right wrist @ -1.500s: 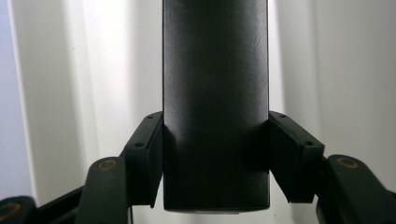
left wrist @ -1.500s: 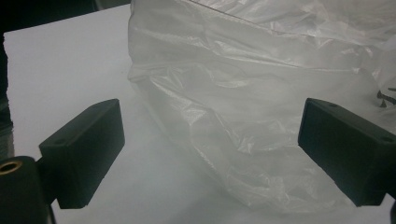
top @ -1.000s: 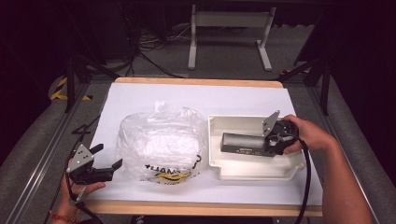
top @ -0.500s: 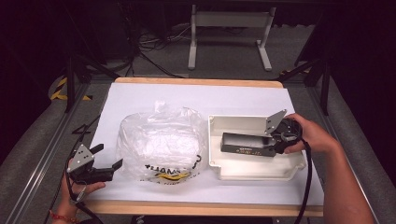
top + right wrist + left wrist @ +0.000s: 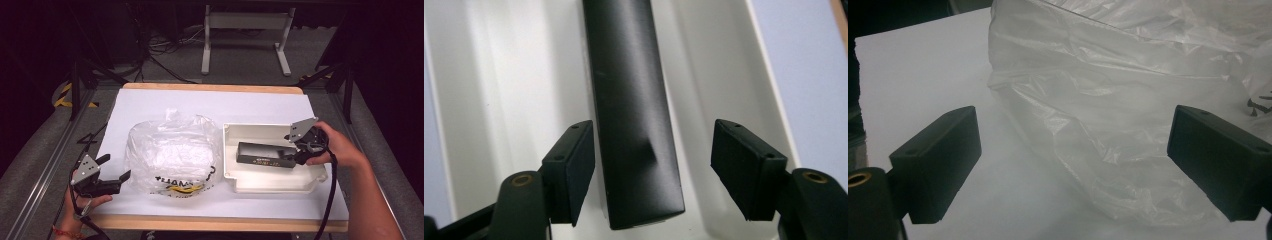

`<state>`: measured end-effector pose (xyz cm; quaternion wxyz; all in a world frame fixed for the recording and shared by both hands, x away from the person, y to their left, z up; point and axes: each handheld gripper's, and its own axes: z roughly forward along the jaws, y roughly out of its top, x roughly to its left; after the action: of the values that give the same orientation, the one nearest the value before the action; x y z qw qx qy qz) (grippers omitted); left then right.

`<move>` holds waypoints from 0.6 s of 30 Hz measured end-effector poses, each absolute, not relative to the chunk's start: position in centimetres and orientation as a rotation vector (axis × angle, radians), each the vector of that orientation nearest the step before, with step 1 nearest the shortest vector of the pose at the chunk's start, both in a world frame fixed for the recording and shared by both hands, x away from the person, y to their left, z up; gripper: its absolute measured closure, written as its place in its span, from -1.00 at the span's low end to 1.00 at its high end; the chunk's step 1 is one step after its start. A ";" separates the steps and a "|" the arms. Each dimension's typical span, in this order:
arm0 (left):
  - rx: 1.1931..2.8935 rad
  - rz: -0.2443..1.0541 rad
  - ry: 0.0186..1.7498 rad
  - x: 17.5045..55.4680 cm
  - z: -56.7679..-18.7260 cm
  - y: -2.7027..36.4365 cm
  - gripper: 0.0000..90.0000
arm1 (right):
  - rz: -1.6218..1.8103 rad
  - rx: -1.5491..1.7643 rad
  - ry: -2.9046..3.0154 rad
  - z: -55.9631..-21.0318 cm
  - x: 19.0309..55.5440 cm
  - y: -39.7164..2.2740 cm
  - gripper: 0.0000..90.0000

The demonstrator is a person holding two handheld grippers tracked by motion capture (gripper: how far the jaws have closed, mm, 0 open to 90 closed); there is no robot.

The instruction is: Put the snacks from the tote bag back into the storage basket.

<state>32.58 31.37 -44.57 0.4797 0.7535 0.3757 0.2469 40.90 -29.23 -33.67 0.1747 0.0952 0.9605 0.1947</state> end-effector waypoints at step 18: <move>1.836 0.602 0.921 32.6 -44.5 31.5 -0.82 | 0.660 0.533 2.504 -32.5 38.5 -31.5 -0.50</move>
<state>32.56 31.50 -44.53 0.4798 0.7525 0.3777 0.2467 38.51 -31.51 -32.54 0.2464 0.1955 0.9179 0.2420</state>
